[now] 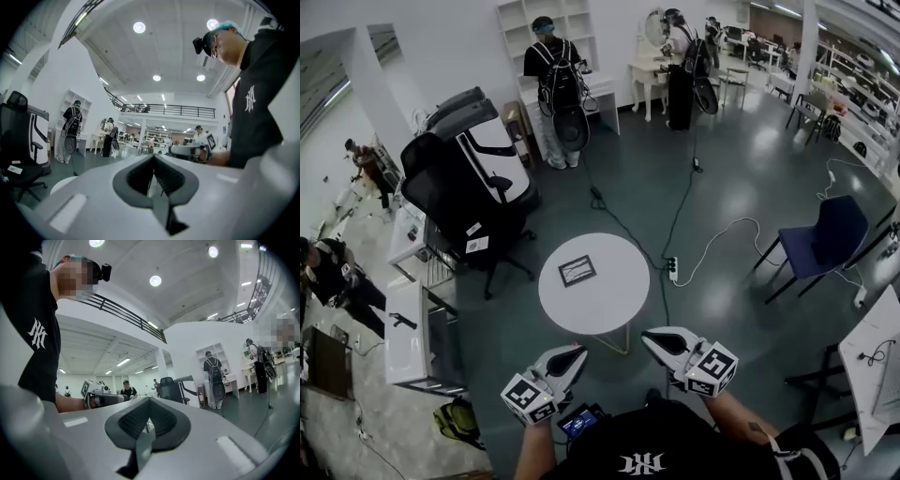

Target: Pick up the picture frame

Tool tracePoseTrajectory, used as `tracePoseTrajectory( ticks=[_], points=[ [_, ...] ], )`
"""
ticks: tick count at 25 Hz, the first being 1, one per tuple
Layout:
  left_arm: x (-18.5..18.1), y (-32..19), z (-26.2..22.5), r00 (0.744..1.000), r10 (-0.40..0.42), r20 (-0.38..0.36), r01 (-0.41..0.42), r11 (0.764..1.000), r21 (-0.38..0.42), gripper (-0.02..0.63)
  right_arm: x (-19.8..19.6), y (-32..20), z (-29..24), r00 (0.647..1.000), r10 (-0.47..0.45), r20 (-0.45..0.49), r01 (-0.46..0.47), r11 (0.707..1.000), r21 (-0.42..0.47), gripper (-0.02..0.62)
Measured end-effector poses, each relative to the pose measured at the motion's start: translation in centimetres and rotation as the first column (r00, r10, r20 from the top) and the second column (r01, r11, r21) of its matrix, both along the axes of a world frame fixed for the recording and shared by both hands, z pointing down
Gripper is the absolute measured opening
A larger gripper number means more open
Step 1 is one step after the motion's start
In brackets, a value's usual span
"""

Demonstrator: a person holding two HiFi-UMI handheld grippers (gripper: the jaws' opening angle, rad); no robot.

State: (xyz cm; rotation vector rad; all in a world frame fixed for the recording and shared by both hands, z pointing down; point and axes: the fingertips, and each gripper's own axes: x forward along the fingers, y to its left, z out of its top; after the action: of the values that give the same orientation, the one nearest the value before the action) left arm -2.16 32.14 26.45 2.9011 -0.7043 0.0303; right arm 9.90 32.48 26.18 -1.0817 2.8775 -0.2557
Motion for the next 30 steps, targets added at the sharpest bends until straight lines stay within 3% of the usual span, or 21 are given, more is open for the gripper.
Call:
tracePoseTrajectory(
  ticks=[7, 13, 23, 30],
  points=[
    [2.2, -3.8, 0.6, 0.997, -0.072, 0.008, 0.072, 0.997, -0.01, 0.003, 2.8, -4.4, 1.0, 0.998, -0.062, 0.016, 0.062, 0.998, 0.0, 0.0],
    [2.8, -5.7, 2.1, 0.994, -0.103, 0.049, 0.106, 0.992, -0.064, 0.003, 3.4, -7.4, 3.1, 0.996, -0.091, 0.023, 0.092, 0.994, -0.066, 0.0],
    [-0.6, -15.4, 4.9, 0.99, -0.139, 0.002, 0.137, 0.981, -0.138, 0.003, -0.1, -15.8, 6.5, 0.994, -0.112, -0.005, 0.111, 0.987, -0.12, 0.0],
    [-3.9, -24.7, 4.1, 0.995, -0.092, -0.036, 0.086, 0.988, -0.13, 0.003, -4.6, -24.9, 5.5, 0.993, -0.108, -0.053, 0.1, 0.987, -0.129, 0.0]
  ],
)
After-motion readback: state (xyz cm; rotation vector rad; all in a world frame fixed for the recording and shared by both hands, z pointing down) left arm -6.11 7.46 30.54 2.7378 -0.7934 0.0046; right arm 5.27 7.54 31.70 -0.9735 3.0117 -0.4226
